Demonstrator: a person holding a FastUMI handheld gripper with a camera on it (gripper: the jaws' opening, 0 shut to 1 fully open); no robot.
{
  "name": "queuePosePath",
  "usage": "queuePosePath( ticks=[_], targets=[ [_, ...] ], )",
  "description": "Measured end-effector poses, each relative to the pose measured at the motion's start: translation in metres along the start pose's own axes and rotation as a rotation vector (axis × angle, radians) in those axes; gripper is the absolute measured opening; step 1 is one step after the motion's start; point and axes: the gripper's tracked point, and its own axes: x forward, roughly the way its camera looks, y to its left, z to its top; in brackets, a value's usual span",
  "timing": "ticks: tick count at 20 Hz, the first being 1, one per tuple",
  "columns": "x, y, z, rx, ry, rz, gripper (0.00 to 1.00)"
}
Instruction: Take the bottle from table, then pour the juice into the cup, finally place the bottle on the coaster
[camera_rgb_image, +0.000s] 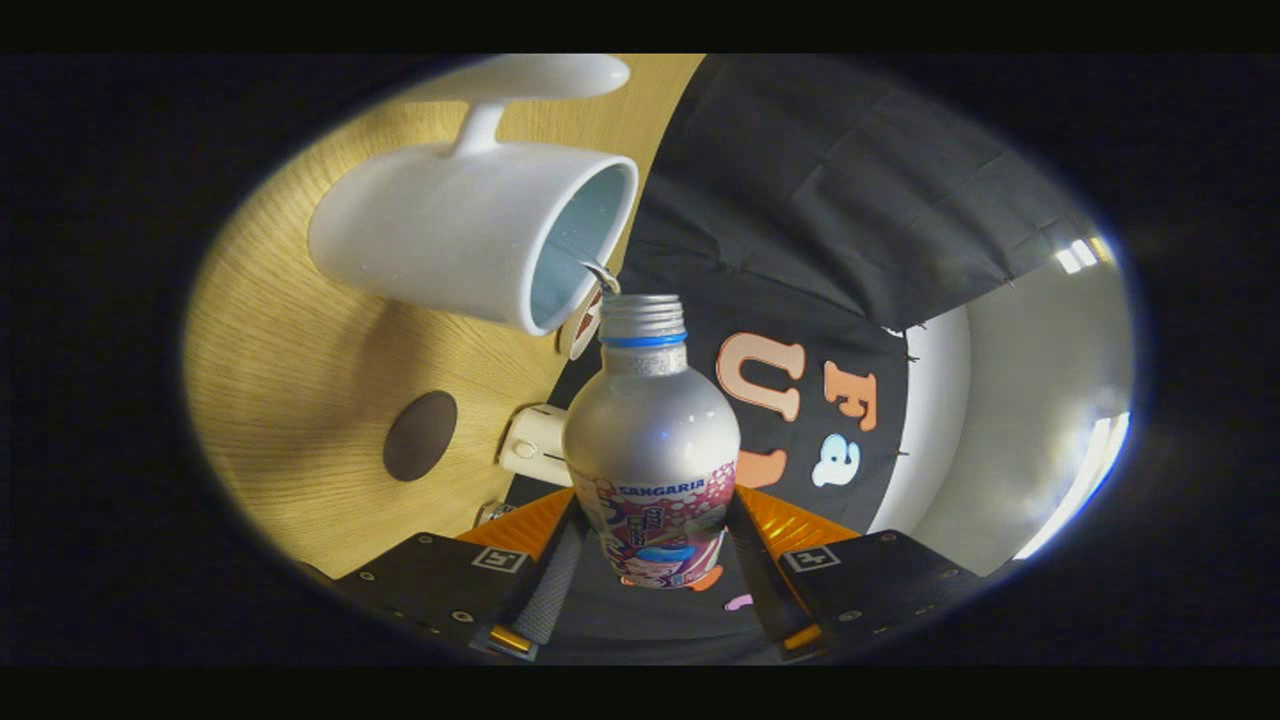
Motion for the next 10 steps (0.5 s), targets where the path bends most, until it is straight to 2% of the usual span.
queuePosePath(
  ticks=[10],
  targets=[
    [0.002, -0.016, -0.001, -0.053, -0.016, -0.027, 0.77]
  ],
)
